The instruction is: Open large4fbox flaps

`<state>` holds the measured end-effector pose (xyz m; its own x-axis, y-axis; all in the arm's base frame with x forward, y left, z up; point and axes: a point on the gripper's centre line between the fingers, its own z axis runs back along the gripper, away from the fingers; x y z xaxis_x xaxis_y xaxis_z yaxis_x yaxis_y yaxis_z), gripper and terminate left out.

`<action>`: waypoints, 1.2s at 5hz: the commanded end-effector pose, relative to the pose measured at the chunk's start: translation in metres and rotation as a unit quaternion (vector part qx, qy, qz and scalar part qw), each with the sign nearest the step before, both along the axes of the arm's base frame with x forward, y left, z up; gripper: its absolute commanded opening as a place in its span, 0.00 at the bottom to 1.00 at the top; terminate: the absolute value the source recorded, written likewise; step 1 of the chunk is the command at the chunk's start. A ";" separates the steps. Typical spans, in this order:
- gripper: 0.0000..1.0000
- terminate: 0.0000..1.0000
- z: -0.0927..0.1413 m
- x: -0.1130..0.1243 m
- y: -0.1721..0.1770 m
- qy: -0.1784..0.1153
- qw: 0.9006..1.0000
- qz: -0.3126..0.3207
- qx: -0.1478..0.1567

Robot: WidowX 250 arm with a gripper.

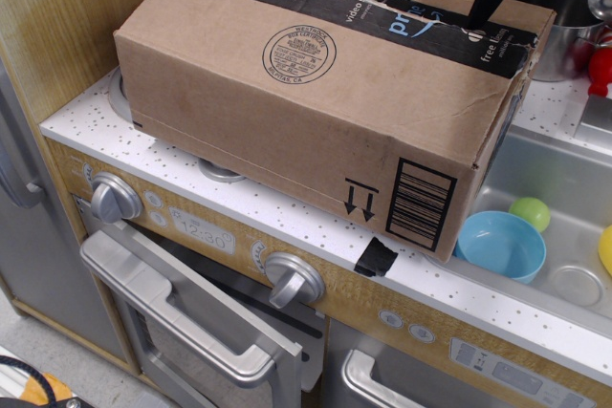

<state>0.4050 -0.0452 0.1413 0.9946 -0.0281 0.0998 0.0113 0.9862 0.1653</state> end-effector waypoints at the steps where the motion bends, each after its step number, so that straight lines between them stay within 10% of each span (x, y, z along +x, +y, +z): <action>1: 1.00 0.00 0.000 0.000 0.000 0.000 1.000 0.000 0.000; 3: 1.00 0.00 -0.003 0.001 0.001 0.017 0.999 0.012 -0.031; 4: 0.00 0.00 0.002 -0.010 -0.004 0.037 0.999 0.021 -0.033; 5: 1.00 0.00 0.008 -0.021 -0.005 0.055 0.997 0.022 -0.043; 6: 1.00 0.00 0.009 -0.029 -0.006 0.069 0.996 0.028 -0.049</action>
<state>0.3719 -0.0501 0.1216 0.9891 0.0296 -0.1443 -0.0175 0.9963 0.0842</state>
